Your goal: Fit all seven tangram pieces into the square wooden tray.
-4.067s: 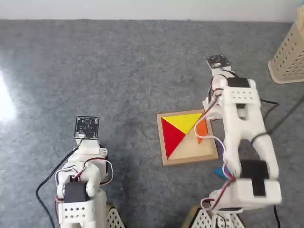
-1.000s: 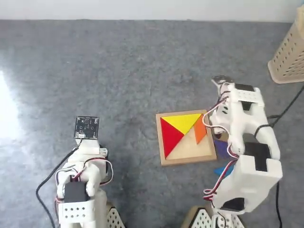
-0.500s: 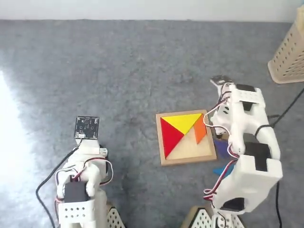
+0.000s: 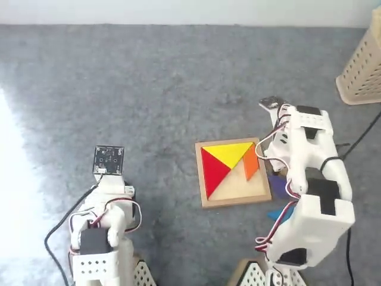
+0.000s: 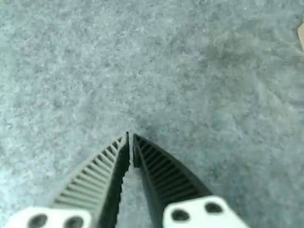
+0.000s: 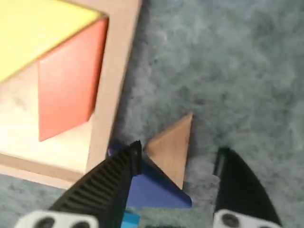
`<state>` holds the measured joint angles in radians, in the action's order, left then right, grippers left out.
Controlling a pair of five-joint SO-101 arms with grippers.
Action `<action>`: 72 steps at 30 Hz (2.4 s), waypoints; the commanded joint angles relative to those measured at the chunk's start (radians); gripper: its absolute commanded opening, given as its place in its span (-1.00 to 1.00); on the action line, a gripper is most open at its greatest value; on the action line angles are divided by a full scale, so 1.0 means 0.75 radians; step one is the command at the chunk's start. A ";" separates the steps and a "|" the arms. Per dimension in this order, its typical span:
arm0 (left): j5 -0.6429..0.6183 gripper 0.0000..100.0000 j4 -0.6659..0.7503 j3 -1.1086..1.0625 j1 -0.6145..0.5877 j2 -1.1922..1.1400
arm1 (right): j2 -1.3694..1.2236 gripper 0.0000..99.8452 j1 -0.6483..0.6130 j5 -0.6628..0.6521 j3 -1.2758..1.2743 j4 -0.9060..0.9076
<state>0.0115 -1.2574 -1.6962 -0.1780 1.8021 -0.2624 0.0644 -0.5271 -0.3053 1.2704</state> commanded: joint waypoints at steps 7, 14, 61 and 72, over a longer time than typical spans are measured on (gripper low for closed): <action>-0.008 -0.98 -0.006 0.015 0.000 0.023 | 0.011 -0.76 0.009 0.014 0.012 0.013; -0.008 -0.98 -0.006 0.015 0.000 0.023 | 0.097 -0.92 0.005 0.207 0.096 0.114; -0.008 -0.98 -0.006 0.015 0.000 0.023 | -0.019 -0.60 -0.042 0.192 0.063 -0.019; -0.008 -0.98 -0.006 0.015 0.000 0.023 | -0.019 -0.67 -0.042 0.192 0.037 -0.026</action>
<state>0.0115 -1.2574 -1.6962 -0.1780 1.8021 -0.2823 0.0199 -0.3690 -0.2931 1.2643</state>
